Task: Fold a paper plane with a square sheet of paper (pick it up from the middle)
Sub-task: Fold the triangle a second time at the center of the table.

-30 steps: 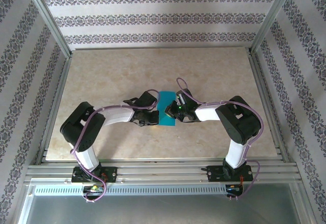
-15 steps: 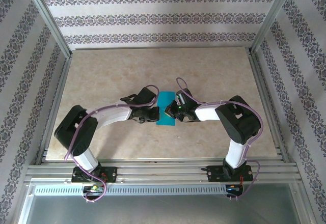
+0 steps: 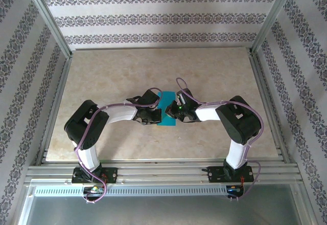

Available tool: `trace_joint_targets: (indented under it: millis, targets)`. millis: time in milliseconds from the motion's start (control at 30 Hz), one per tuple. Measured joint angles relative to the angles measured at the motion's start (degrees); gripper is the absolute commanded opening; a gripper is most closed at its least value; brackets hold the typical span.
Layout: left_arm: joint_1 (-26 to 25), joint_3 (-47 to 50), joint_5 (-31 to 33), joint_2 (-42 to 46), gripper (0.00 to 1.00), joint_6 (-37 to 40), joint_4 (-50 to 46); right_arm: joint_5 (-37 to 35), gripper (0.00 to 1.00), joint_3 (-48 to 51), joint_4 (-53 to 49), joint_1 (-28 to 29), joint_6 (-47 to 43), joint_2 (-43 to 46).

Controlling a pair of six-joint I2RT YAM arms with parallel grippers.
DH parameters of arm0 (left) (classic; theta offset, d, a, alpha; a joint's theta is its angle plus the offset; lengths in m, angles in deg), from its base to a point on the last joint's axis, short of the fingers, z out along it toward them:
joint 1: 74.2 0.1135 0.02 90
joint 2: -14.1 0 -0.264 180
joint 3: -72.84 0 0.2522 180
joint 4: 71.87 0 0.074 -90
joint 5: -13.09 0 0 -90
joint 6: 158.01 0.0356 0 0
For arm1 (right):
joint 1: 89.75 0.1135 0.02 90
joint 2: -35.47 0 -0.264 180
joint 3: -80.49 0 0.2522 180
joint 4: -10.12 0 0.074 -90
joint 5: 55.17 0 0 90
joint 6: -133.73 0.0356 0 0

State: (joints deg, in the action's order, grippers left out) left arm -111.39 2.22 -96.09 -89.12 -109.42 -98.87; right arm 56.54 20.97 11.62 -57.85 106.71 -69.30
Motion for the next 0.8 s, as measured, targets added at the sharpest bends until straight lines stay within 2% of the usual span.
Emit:
trace_joint_targets:
  millis: [133, 300, 400, 633, 800]
  targets:
    - [0.00, 0.33, -0.04, 0.09, 0.00, 0.02, 0.46, 1.05, 0.04, 0.04, -1.64, -1.01, -3.30, 0.96]
    - [0.00, 0.37, -0.04, 0.13, 0.00, 0.04, 0.48, 0.11, 0.03, 0.52, -6.58, -3.89, -8.94, 6.78]
    - [0.00, 0.37, -0.04, 0.13, 0.00, 0.04, 0.48, -0.04, 0.02, 0.48, -7.63, -3.37, -11.34, 8.94]
    - [0.00, 0.37, -0.04, 0.13, 0.00, 0.04, 0.48, 0.46, 0.00, 0.48, -8.85, 1.01, -12.22, 6.27]
    - [0.00, 0.37, -0.04, 0.13, 0.00, 0.07, 0.48, 1.90, 0.00, -0.96, -9.25, 1.64, -12.20, 3.08]
